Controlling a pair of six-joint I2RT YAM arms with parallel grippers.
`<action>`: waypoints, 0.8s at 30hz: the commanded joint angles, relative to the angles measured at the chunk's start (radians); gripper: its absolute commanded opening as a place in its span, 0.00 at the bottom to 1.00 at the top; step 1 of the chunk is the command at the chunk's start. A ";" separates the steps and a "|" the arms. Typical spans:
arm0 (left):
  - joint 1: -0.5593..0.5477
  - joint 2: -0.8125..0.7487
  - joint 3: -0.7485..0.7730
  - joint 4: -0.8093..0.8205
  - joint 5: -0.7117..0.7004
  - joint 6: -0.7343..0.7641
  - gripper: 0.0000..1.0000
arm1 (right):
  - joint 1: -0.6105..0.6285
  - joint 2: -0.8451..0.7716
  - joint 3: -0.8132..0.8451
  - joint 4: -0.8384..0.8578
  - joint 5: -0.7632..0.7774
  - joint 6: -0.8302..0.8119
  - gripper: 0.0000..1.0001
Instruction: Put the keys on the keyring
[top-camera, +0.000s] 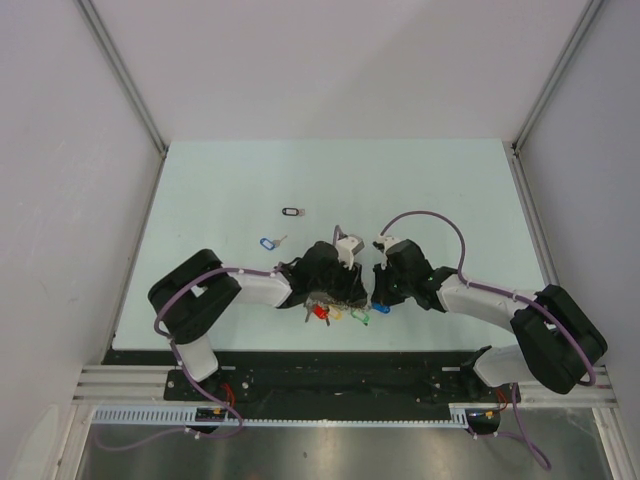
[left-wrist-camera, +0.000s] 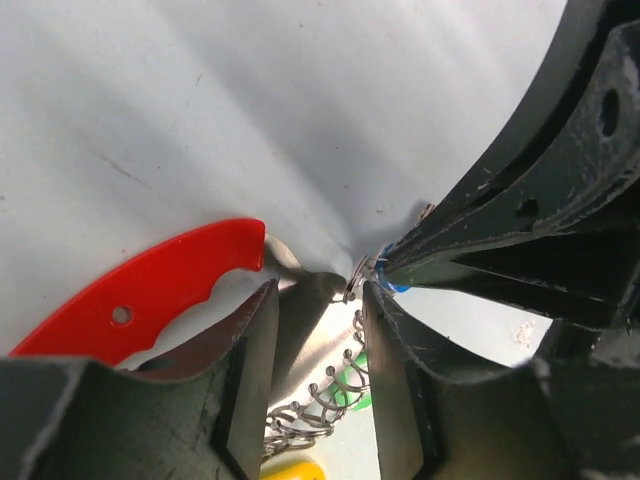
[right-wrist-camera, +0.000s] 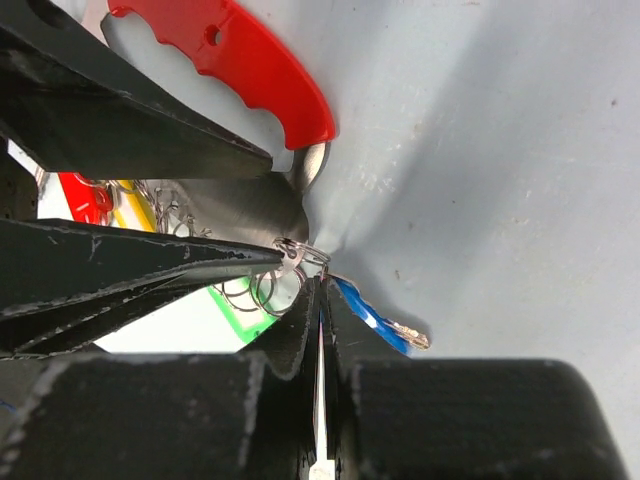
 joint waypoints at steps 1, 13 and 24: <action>0.004 -0.022 -0.014 0.075 0.069 0.000 0.45 | -0.005 -0.031 0.003 0.079 -0.019 -0.008 0.00; 0.002 0.042 0.057 0.006 0.166 0.077 0.41 | -0.003 -0.039 0.002 0.083 -0.025 -0.011 0.00; 0.002 0.048 0.068 -0.046 0.110 0.067 0.14 | -0.003 -0.062 0.002 0.071 -0.012 -0.013 0.00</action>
